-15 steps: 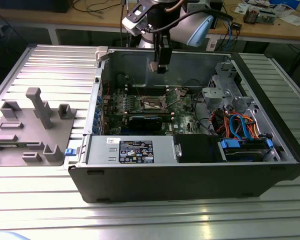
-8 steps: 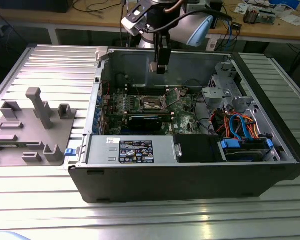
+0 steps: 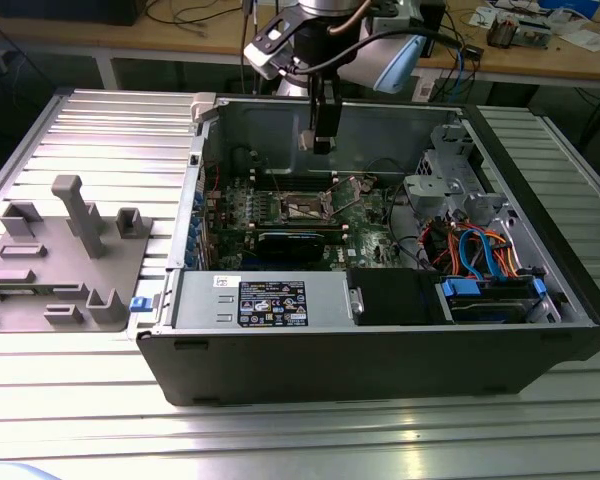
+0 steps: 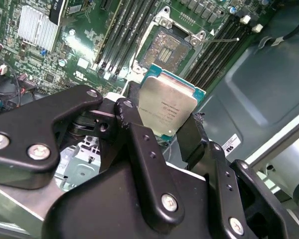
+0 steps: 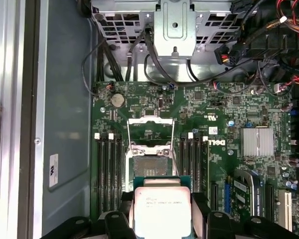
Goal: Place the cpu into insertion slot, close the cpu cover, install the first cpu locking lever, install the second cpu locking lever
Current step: 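Place the cpu into insertion slot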
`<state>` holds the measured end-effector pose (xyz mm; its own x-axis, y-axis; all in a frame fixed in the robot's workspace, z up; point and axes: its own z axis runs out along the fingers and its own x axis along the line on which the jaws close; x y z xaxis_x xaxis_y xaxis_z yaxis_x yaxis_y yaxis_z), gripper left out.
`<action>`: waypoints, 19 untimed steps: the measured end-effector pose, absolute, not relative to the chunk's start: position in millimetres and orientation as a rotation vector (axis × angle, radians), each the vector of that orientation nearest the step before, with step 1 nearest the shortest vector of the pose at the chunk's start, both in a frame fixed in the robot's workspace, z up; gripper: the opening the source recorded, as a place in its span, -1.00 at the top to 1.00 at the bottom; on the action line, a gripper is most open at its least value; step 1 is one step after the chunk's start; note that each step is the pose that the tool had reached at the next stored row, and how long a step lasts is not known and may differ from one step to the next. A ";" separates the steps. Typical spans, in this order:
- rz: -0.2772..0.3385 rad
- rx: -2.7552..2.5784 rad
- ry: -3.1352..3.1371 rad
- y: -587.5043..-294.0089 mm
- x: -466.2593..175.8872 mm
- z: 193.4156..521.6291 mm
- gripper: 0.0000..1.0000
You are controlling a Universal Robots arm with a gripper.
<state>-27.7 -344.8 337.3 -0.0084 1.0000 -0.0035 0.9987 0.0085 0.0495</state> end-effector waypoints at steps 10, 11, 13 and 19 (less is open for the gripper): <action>-0.016 2.193 2.206 -344.4 -26.8 329.8 -0.08; -0.017 2.193 2.206 -344.4 -26.8 328.6 -0.08; -0.017 2.193 2.206 -344.4 -26.8 328.1 -0.08; -0.017 2.193 2.206 -344.4 -26.8 327.7 -0.08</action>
<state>-26.8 -344.4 327.7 -0.0056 0.9995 -0.0295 0.9999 0.0061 0.0140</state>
